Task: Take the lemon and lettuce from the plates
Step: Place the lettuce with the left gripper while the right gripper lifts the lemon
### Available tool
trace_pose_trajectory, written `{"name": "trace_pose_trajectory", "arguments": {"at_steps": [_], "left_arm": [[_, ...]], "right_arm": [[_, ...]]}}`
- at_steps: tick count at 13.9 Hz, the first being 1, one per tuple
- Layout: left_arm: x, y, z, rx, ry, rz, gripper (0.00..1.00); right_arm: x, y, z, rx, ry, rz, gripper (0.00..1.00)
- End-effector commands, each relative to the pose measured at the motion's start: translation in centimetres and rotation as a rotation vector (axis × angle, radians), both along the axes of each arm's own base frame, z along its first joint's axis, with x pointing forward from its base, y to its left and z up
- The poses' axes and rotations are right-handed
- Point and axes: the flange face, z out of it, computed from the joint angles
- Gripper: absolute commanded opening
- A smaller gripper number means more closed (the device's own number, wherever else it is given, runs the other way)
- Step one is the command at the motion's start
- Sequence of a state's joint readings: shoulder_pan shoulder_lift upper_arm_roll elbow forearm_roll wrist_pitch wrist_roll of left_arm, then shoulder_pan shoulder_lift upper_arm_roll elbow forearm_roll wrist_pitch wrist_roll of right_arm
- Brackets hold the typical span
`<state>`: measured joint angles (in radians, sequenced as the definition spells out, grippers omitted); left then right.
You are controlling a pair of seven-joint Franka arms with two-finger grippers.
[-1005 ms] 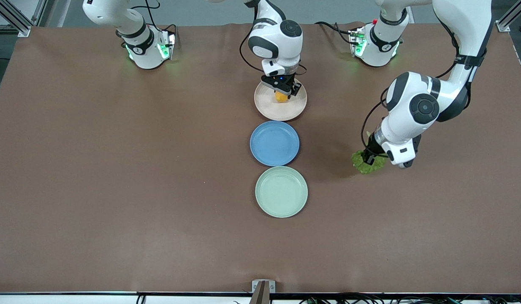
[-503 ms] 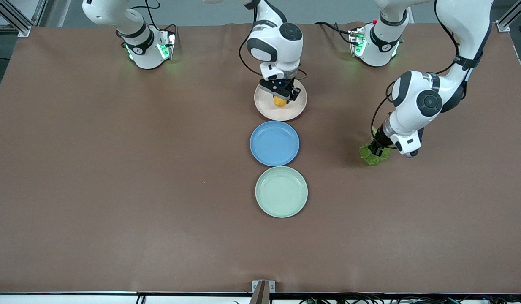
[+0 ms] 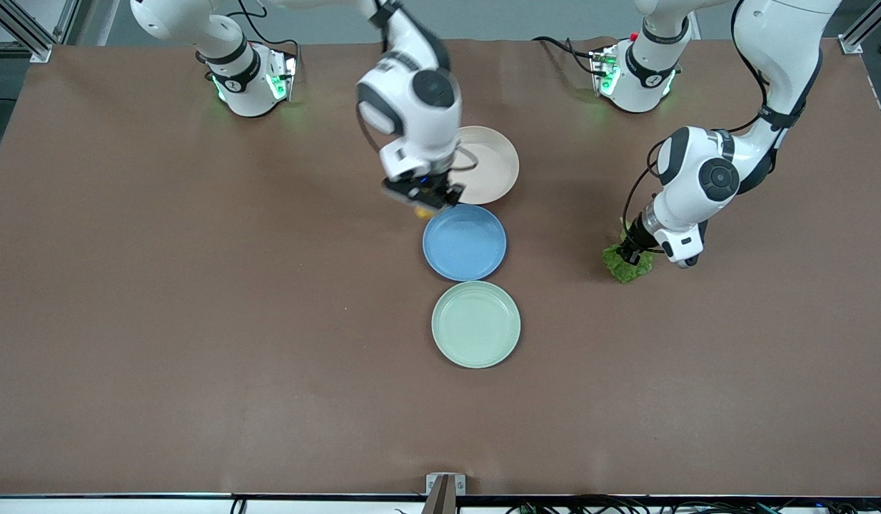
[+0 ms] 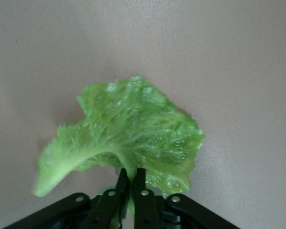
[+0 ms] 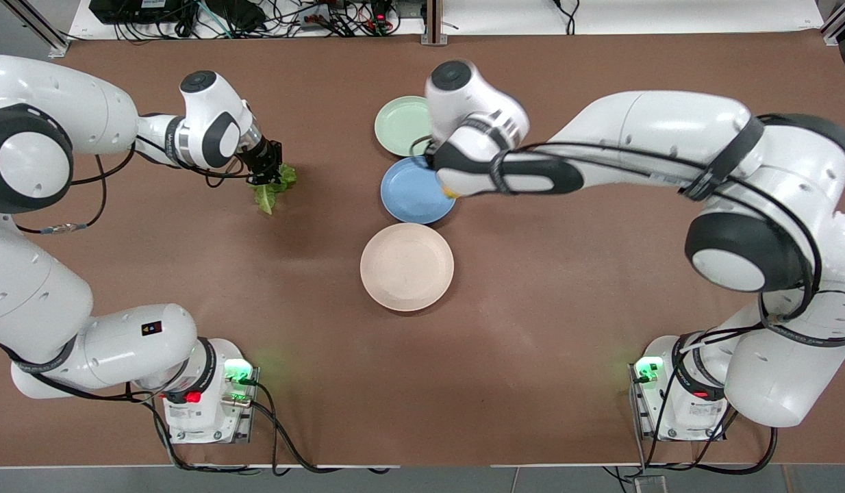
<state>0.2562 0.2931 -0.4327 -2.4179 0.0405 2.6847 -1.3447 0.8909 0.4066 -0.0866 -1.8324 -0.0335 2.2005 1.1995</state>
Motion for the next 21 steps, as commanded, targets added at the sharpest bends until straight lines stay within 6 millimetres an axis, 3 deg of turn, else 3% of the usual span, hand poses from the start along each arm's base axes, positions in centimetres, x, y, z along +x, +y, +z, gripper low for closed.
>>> {"name": "trace_pose_trajectory", "arguments": {"at_steps": [1,2,5,9,10,14,17,21], "left_arm": [[0.3,0.3,0.6,0.013,-0.033,-0.041,0.64],[0.6,0.4,1.1,0.019,-0.045,-0.027,1.0],[2.1,0.4,3.6,0.025,-0.1,-0.001,1.0],[5.3,0.0,7.2,0.014,-0.192,-0.005,1.0],[5.7,-0.2,7.9,0.016,-0.21,-0.037,1.0],[6.0,-0.3,9.7,0.064,-0.249,-0.415,1.0],[6.7,0.6,10.8,0.086,-0.151,-0.773,1.0],[7.9,3.7,15.1,0.078,-0.039,-0.984,1.0]], "right_arm": [[2.9,-8.1,0.9,0.002,0.03,0.09,0.0],[4.6,-11.3,0.8,0.002,0.044,0.123,0.0],[8.6,-21.3,0.2,-0.001,0.086,0.209,0.01],[10.0,-33.0,-0.3,0.017,0.122,0.298,0.01],[9.9,-35.0,-0.4,0.023,0.126,0.317,0.01],[8.8,-41.8,-2.5,0.037,0.106,0.375,0.01],[7.3,-45.2,-5.0,0.046,0.101,0.401,0.01],[6.0,-44.7,-7.8,0.059,0.063,0.395,0.01]]}}
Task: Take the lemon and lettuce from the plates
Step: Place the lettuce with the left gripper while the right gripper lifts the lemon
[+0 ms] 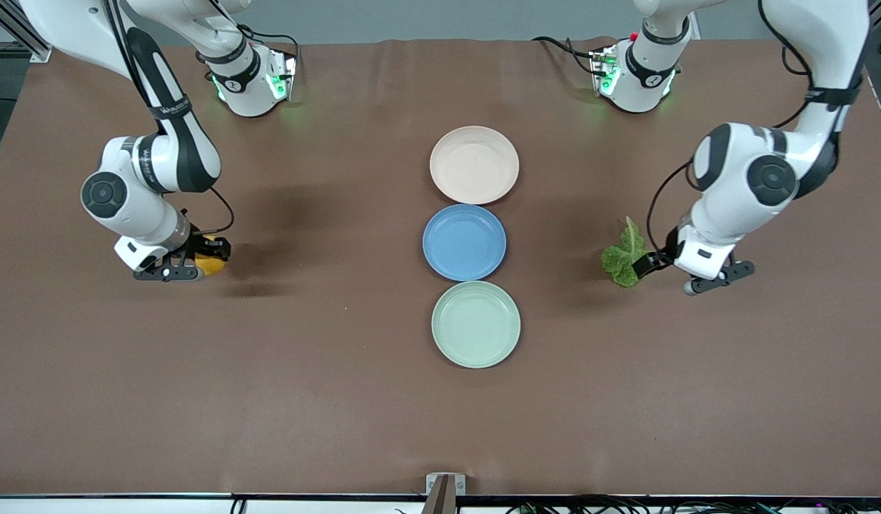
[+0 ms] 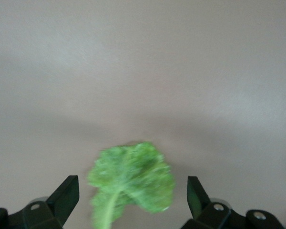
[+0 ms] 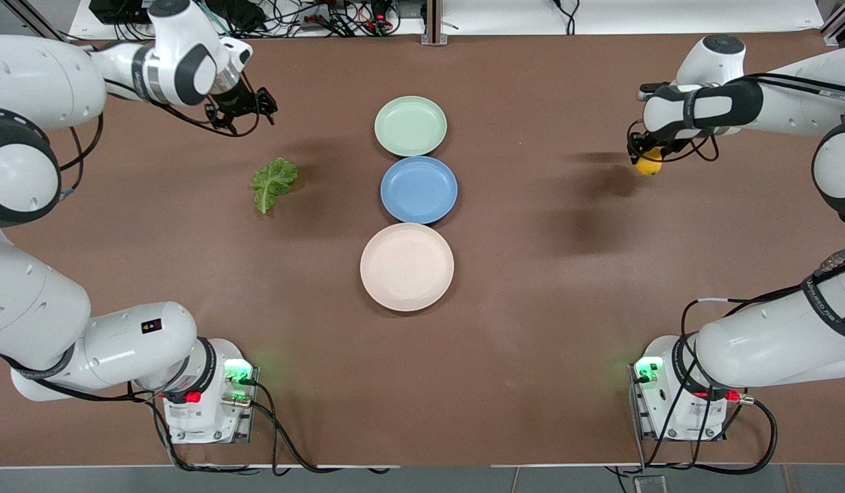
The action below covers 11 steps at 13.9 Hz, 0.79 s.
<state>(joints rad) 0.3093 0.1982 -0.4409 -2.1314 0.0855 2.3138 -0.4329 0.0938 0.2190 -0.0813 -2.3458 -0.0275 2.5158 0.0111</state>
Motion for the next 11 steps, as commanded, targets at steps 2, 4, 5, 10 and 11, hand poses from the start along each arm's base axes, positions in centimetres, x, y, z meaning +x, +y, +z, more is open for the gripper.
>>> {"name": "trace_pose_trajectory", "arguments": {"at_steps": [2,4,5,10,11], "left_arm": [[0.5,2.6,6.6,0.039,0.034,-0.109,1.0],[0.3,3.0,11.1,0.014,0.052,-0.123,1.0],[0.3,3.8,13.1,0.001,0.059,-0.135,1.0],[-0.8,7.6,22.5,-0.039,0.065,-0.161,1.0],[-1.2,7.7,24.1,-0.029,0.048,-0.157,1.0]], "right_arm": [[-1.0,2.3,-1.3,0.043,-0.025,0.002,0.01],[-1.1,2.8,-1.5,0.047,-0.021,0.005,0.01],[-1.2,2.8,-2.0,0.047,-0.014,0.005,0.01],[-1.3,2.9,-3.6,0.045,0.001,0.0,0.04],[-1.4,2.9,-3.8,0.045,0.006,0.002,0.07]]}}
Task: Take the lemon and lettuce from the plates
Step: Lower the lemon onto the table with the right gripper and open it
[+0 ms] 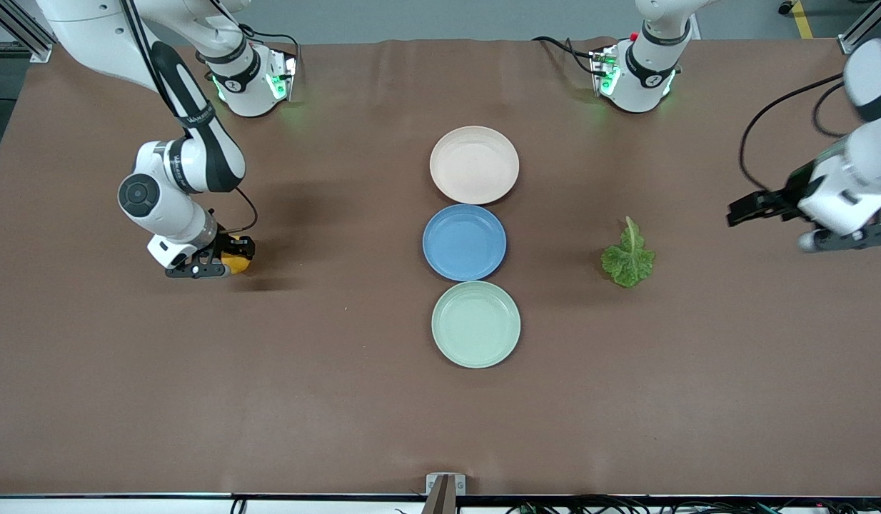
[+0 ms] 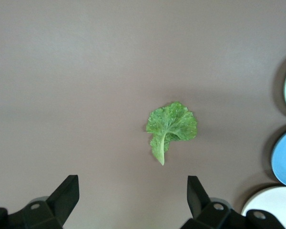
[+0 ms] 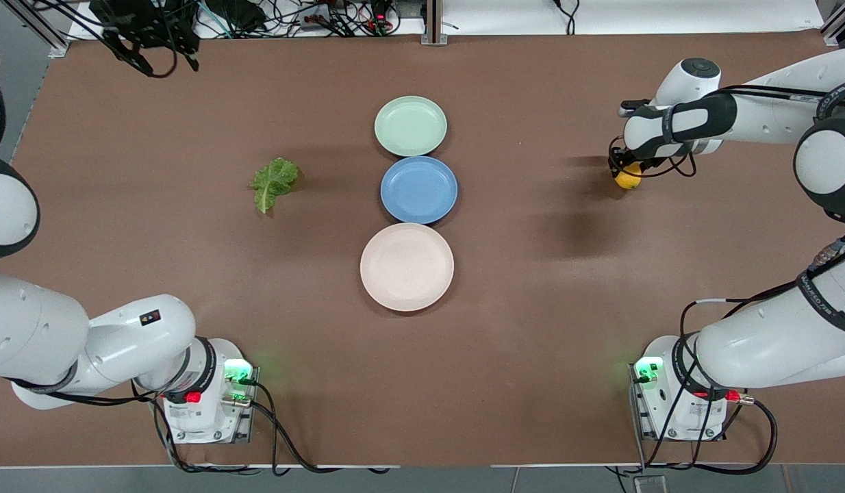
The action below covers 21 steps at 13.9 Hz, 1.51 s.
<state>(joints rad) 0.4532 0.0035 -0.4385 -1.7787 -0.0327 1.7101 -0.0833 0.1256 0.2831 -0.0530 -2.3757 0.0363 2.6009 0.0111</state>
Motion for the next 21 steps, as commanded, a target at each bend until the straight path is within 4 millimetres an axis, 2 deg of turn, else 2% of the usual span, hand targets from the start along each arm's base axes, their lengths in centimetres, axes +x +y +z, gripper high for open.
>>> {"name": "trace_pose_trajectory", "arguments": {"at_steps": [1,6,7,8,9,10,11,13,15,18,21], "left_arm": [[-1.1,0.4,4.2,-0.007,-0.032,-0.005,1.0],[-1.1,0.5,9.3,-0.002,-0.098,-0.01,1.0],[-1.1,0.3,10.1,-0.002,-0.114,-0.014,1.0],[-1.0,0.1,10.5,-0.002,-0.123,-0.019,1.0],[-1.0,-0.3,10.7,-0.001,-0.128,-0.025,1.0],[-1.0,-0.9,11.3,-0.002,-0.14,-0.037,1.0],[-1.0,-1.2,11.3,-0.003,-0.14,-0.042,1.0],[-1.0,-1.2,11.5,-0.008,-0.144,-0.045,1.0],[-1.1,-1.0,11.6,-0.016,-0.144,-0.044,1.0],[-1.1,-0.9,11.5,-0.021,-0.142,-0.044,1.0],[-1.1,-1.4,11.5,-0.022,-0.142,-0.053,1.0]], "right_arm": [[-0.3,0.2,-0.2,0.014,-0.003,-0.004,0.07],[-0.3,1.3,-1.0,0.033,-0.01,-0.015,0.08],[-0.3,1.4,-1.1,0.033,-0.007,-0.012,0.11],[-0.3,1.5,-1.0,0.034,-0.008,-0.011,0.18],[-0.2,1.5,-0.9,0.034,-0.011,-0.011,0.42],[-0.2,1.5,-0.9,0.034,-0.011,-0.011,0.96],[-0.1,1.5,-0.8,0.035,-0.012,-0.011,1.0],[0.5,1.5,0.0,0.037,-0.021,-0.013,1.0],[1.5,1.7,1.9,0.042,0.003,-0.008,1.0],[4.0,1.4,7.3,0.052,0.082,-0.009,1.0],[6.6,-0.2,13.6,0.033,0.106,-0.005,1.0]]}}
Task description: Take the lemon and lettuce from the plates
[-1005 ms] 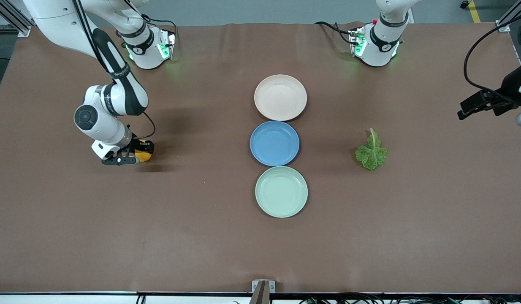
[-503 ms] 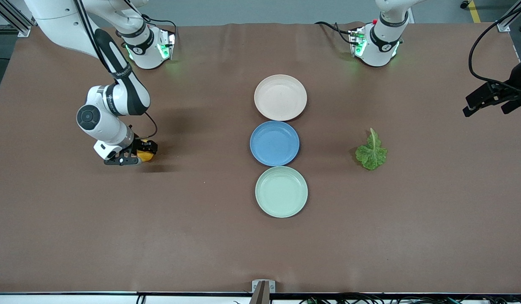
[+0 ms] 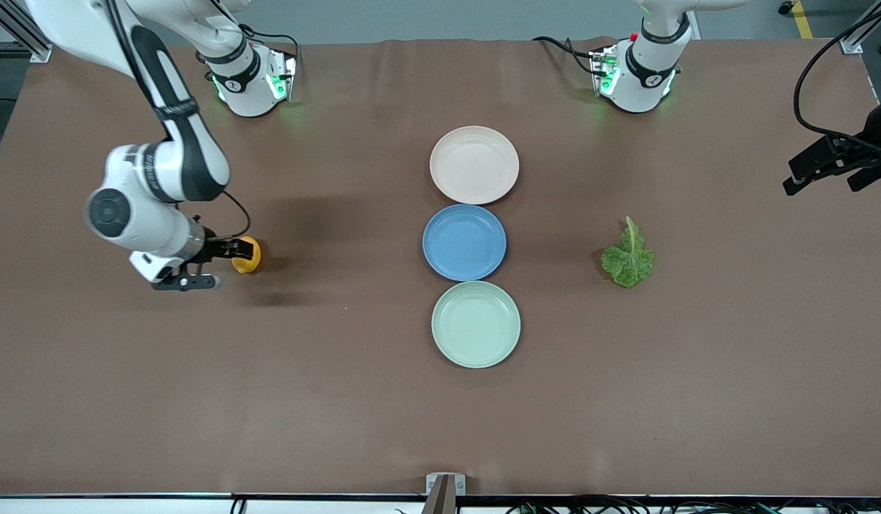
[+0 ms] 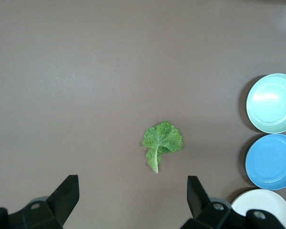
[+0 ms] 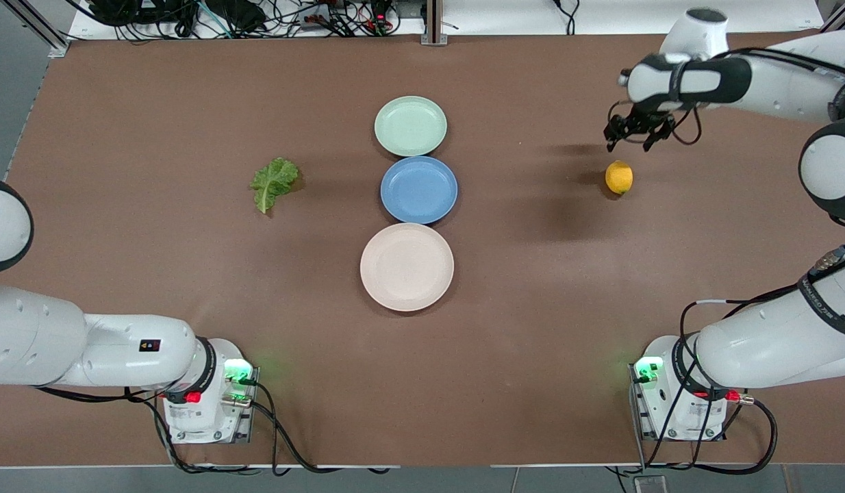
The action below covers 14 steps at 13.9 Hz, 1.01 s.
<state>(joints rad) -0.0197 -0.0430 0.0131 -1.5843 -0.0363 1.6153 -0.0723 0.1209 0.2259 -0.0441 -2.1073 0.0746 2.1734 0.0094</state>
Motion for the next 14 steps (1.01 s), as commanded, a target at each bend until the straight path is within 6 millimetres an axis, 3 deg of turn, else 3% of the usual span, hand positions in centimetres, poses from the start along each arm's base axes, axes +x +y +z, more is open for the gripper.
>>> {"name": "trace_pose_trajectory", "arguments": {"at_steps": [1,9,12,14], "left_arm": [[-0.1,-0.2,0.4,-0.018,0.006,-0.02,1.0],[0.1,-0.3,-0.1,-0.018,0.018,-0.018,1.0],[0.1,-0.3,-0.1,-0.016,0.017,-0.02,1.0],[0.0,-0.4,0.1,-0.013,0.014,-0.021,1.0]], "right_arm": [[1.7,-1.6,5.5,-0.022,0.006,0.018,1.0],[4.6,-4.8,19.5,-0.072,0.032,-0.009,1.0],[5.0,-6.2,22.0,-0.065,0.0,0.018,1.0],[4.9,-8.9,22.5,-0.049,-0.006,0.034,1.0]]}}
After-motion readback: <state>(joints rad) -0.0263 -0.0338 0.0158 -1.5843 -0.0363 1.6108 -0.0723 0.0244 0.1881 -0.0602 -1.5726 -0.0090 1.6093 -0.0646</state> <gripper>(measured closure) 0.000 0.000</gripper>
